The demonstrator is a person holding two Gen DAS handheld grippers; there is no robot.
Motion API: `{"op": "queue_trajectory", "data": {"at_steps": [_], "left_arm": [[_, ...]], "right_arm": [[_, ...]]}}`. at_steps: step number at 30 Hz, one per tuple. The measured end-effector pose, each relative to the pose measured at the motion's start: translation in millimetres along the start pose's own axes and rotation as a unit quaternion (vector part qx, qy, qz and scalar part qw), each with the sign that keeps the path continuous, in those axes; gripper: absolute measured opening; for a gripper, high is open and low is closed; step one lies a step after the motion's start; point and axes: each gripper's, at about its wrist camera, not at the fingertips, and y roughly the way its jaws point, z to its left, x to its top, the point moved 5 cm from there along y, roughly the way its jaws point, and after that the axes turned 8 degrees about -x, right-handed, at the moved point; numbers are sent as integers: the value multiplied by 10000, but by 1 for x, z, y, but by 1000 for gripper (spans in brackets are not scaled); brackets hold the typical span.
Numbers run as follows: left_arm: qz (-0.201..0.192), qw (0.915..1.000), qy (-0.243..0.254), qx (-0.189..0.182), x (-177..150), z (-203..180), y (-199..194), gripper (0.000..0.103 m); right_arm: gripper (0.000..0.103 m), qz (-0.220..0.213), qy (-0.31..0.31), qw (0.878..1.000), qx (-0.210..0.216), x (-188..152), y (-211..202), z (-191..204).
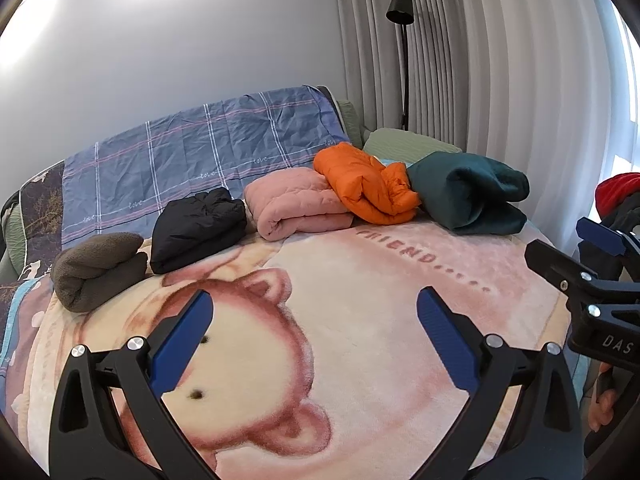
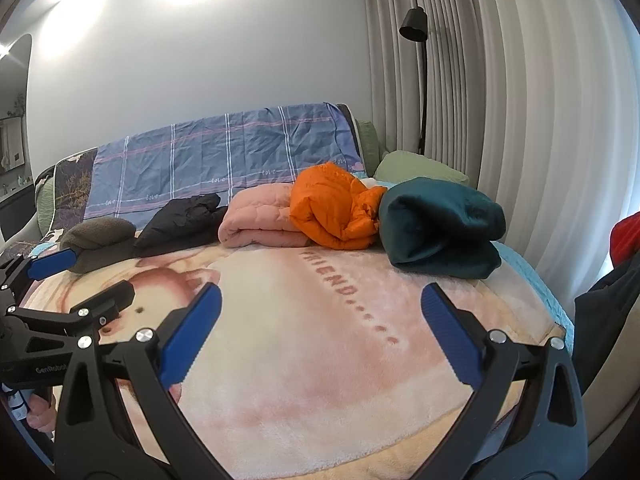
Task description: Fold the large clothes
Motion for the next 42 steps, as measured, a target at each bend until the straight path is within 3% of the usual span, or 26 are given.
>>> {"op": "queue_trajectory", "data": {"at_steps": [42], "left_arm": [[284,9995,83,-60,-14,-20,10,102]], "right_arm": [[101,412,65,9991,-41,-13,24,-10]]}}
